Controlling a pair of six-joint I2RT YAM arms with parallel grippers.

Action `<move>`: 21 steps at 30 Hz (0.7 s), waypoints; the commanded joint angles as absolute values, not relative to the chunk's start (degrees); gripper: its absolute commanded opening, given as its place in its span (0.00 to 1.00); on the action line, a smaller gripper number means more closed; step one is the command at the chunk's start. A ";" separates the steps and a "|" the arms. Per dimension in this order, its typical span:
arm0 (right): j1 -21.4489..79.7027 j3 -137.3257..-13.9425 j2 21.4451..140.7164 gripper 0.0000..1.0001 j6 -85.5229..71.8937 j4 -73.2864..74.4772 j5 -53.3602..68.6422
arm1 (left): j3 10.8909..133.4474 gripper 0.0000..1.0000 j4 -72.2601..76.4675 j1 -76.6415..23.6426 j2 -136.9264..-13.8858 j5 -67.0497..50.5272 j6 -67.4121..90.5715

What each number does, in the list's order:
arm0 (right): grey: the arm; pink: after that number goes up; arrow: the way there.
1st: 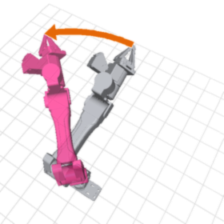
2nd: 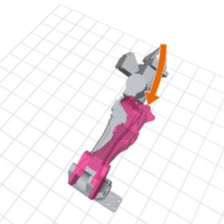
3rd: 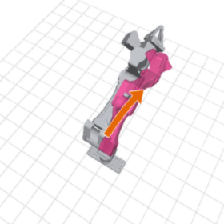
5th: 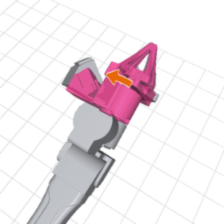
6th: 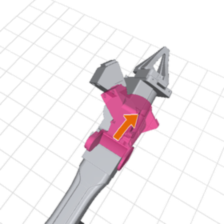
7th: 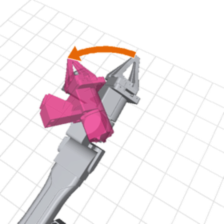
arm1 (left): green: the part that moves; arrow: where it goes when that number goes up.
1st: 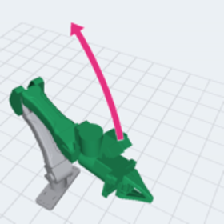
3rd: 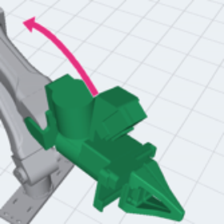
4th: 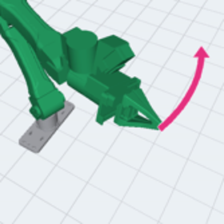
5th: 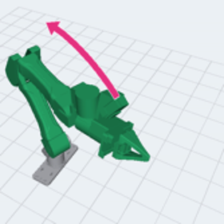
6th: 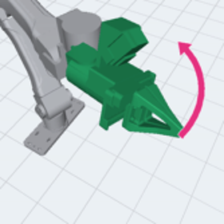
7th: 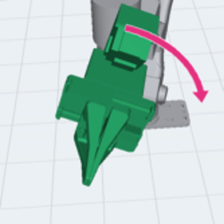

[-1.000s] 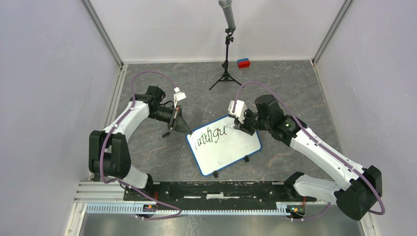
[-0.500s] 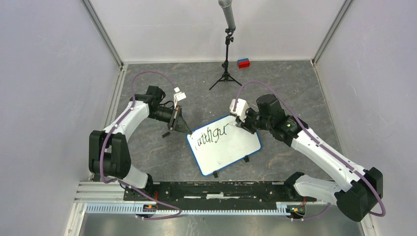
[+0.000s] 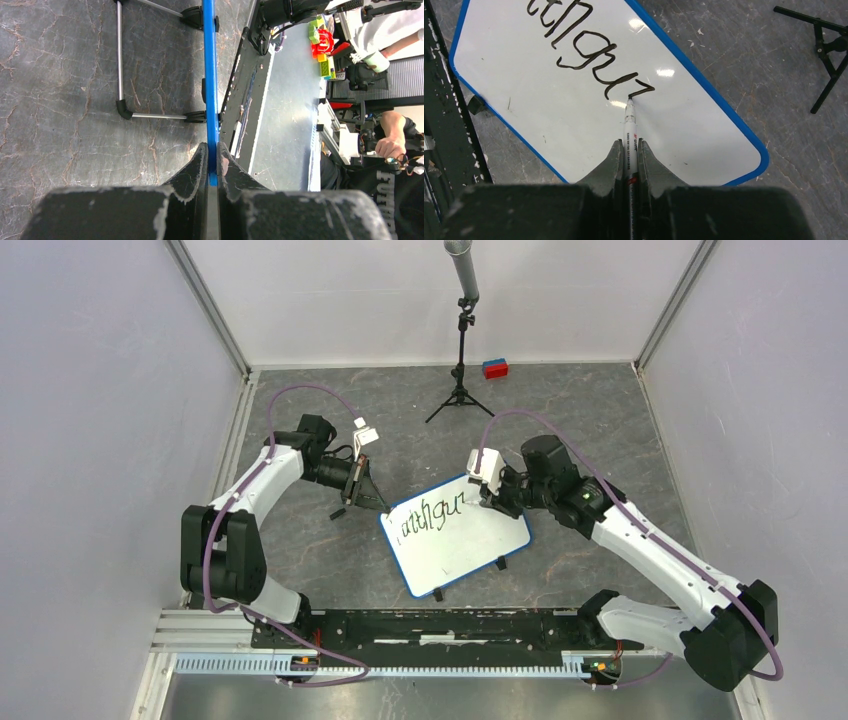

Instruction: Write a sentence on the whiteboard

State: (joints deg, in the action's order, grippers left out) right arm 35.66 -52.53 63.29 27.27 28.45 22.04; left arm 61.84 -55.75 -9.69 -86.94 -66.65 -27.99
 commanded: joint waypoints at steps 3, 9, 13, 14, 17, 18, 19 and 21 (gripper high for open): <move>35.51 -51.23 62.51 0.00 30.10 31.17 22.69 | 60.47 0.02 -56.96 -10.82 -86.86 -66.06 -31.86; 35.45 -55.66 62.56 0.00 31.01 32.34 20.27 | 60.47 0.03 -56.96 -10.81 -86.84 -66.08 -31.86; 35.47 -58.60 62.75 0.00 30.38 32.15 21.63 | 60.56 0.02 -56.95 -10.81 -86.76 -66.12 -31.74; 35.51 -58.96 62.84 0.00 30.10 31.81 21.92 | 60.57 0.02 -56.96 -10.81 -86.70 -66.18 -31.78; 35.46 -59.54 63.25 0.00 29.57 30.74 22.39 | 60.56 0.02 -56.95 -10.81 -86.57 -66.18 -31.77; 35.49 -59.73 63.55 0.00 29.53 30.51 22.47 | 60.56 0.02 -57.02 -10.81 -86.62 -66.18 -31.81; 35.51 -59.85 63.82 0.00 29.40 30.41 22.46 | 60.60 0.03 -56.95 -10.81 -86.65 -66.13 -31.81; 35.45 -60.12 64.46 0.00 29.30 30.03 22.48 | 60.64 0.02 -56.95 -10.81 -86.74 -66.21 -31.78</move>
State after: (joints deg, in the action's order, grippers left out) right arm 35.59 -57.58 63.24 29.85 31.81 21.98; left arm 61.84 -55.81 -9.69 -86.94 -66.78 -27.99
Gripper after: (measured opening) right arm 0.136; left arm 0.119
